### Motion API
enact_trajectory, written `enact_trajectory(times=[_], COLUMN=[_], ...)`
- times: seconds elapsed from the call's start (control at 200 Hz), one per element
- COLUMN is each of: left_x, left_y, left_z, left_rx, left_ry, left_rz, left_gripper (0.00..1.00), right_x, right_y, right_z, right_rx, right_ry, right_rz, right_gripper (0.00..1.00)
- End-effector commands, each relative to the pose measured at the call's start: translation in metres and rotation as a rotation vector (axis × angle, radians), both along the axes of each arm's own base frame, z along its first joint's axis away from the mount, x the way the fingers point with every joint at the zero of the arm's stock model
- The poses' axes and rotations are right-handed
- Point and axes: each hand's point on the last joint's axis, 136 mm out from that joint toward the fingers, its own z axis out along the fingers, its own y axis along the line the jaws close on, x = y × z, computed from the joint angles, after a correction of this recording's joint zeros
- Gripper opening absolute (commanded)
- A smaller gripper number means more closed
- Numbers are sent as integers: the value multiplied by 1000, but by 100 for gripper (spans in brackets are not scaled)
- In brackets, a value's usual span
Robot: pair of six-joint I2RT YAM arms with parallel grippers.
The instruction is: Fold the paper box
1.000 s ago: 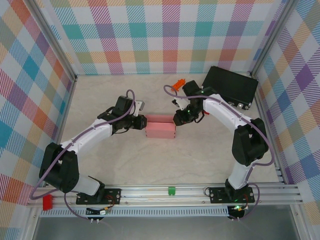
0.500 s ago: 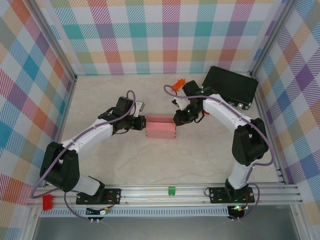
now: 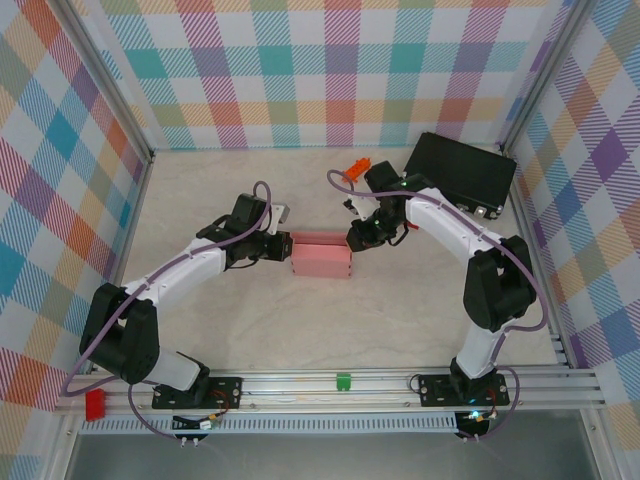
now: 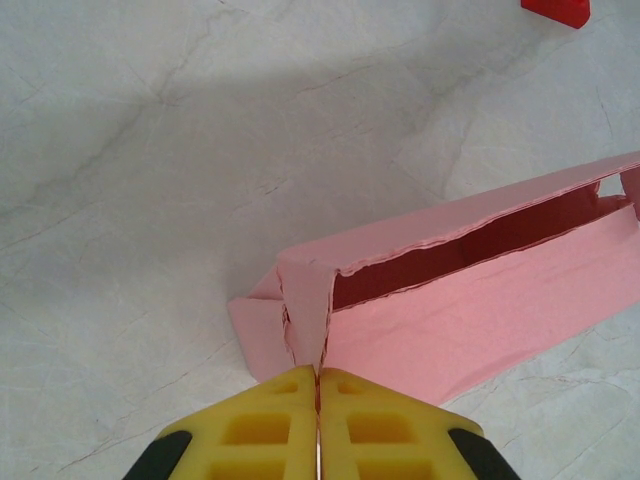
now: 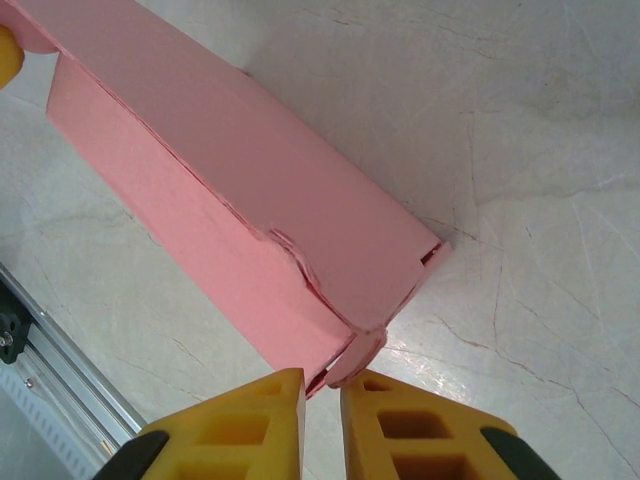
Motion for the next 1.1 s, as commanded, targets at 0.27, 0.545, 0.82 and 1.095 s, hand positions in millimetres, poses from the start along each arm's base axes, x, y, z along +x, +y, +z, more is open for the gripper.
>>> enact_trajectory(times=[0.27,0.545,0.82,1.095], left_x=[-9,-10,-12,-15], left_y=[-2,-1,1,4], left_z=[-13,-15,-21,-24], left_rx=[-1,2,12,15], left_ry=[49,54,64,59], left_rz=[-16,-16,-11,1], left_gripper=[8,7,6,3], right_x=[-11,-12,-15,-21], right_y=[7,7,8,9], right_z=[-7,-6,-10,-15], right_rx=[13,12,8,3], right_ry=[63,65,76,85], right_rz=[8,11,20,37], right_gripper=[16,15,15,15])
